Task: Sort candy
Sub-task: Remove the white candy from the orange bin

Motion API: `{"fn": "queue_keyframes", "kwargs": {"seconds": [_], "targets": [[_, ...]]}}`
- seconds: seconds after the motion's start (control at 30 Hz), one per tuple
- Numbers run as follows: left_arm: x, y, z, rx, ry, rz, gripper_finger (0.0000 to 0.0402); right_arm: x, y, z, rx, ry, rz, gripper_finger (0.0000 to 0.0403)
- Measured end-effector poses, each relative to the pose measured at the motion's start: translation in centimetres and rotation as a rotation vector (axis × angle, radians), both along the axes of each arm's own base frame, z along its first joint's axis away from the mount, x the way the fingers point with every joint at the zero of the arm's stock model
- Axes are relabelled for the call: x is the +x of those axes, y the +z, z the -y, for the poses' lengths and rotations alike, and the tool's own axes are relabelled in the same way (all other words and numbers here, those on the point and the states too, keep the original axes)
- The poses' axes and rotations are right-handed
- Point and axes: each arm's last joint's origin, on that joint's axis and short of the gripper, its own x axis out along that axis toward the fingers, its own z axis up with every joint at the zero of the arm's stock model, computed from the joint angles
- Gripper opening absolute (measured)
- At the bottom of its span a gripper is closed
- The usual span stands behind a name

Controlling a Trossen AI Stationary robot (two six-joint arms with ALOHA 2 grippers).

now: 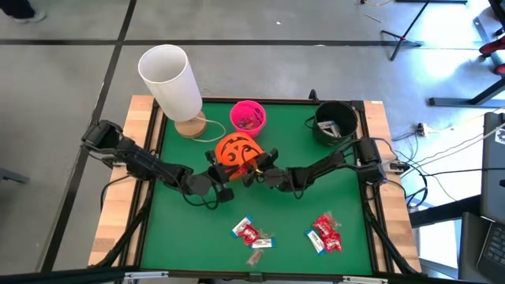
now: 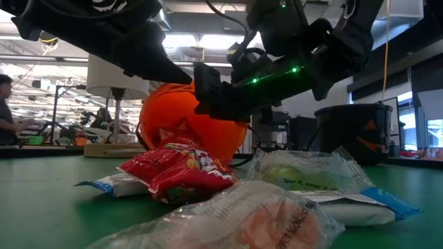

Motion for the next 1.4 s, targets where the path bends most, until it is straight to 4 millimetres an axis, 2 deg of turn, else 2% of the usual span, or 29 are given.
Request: {"fn": "queue_keyframes", "kwargs": {"seconds": [0.27,0.53,0.8,1.03,1.23,1.4], "targets": [[0.1,0.0,-0.3,-0.036,0.010,0.017,0.0000,0.6,-2.5,-1.4,0.017,0.005,0.088,0.0172],[0.2,-0.1,-0.4,-0.053,0.007,0.020,0.0000,3.6,-2.0,-3.4,-0.062,0.057,0.064,0.0172],[0.1,-0.2,-0.4,-0.081,-0.016,0.014,0.0000,5.9,-4.1,-1.1,-0.048,0.041,0.005,0.0172],[-0.1,-0.6,-0.4,-0.066,-0.008,-0.019,0.0000,5.8,-5.3,-0.3,-0.013,0.044,-0.115,0.0172],[0.0,-0.4,-0.3,-0.071,-0.011,-0.012,0.0000,5.3,-6.0,-1.8,0.004,0.083,-0.176,0.0172],[0.0,-0.4,-0.3,-0.070,-0.011,-0.016,0.0000,5.2,-6.0,-2.2,0.002,0.081,-0.180,0.0172]]}}
